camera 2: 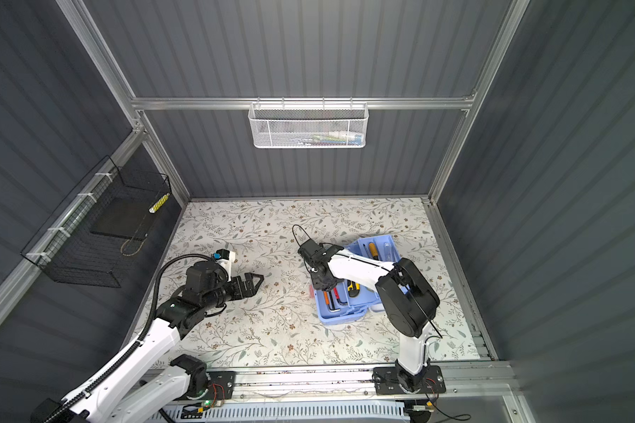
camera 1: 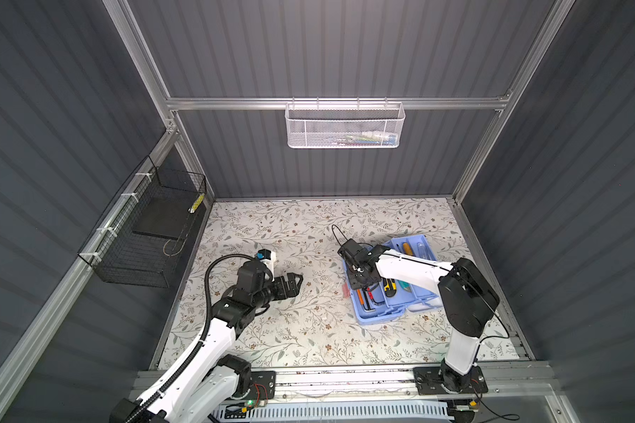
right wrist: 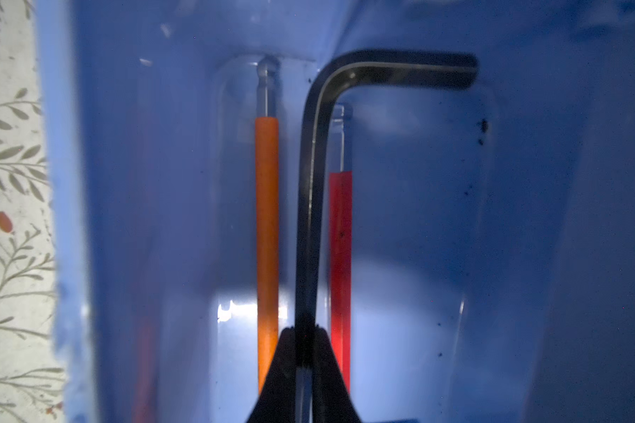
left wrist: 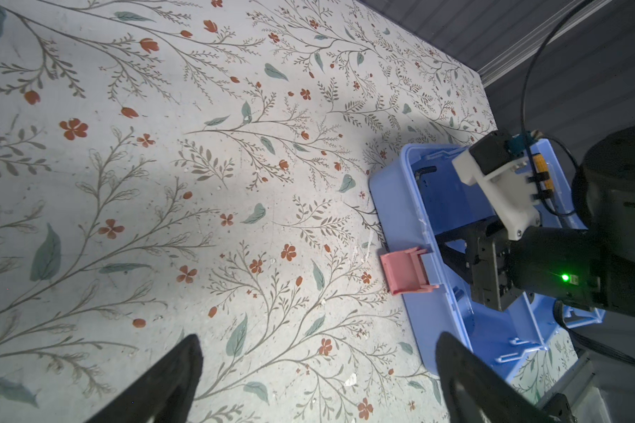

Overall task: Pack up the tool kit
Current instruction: 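Lower the Allen key beside the red pen and open the right gripper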

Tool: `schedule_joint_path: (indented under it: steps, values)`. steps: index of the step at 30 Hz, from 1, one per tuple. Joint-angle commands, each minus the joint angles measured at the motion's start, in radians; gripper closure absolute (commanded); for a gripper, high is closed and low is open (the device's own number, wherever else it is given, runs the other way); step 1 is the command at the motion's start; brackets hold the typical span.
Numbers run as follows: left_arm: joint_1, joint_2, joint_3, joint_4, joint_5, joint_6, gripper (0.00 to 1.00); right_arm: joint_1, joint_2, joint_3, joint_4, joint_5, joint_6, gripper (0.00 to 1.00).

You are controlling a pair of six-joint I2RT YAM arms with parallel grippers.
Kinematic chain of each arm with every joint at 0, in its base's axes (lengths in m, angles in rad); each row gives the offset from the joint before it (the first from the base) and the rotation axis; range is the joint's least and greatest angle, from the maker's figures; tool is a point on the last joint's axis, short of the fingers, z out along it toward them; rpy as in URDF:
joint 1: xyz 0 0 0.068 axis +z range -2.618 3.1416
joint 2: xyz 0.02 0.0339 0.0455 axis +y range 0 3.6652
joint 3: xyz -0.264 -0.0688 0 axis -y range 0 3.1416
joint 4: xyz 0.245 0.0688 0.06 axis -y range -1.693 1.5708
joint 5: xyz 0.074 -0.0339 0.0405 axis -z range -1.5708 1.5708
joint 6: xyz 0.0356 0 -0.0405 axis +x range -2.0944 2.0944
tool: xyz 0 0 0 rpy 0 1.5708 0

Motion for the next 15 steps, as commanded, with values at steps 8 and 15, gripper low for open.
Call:
schedule_joint_path:
  steps: [8,15]
  values:
    - [-0.133,0.073,-0.010,0.034,-0.090,-0.076,0.00,-0.016,0.041,0.056,0.022,0.007,-0.042,0.91]
    - [-0.141,0.092,-0.015,0.049,-0.095,-0.100,0.01,-0.019,0.043,0.091,-0.008,0.004,-0.057,0.77]
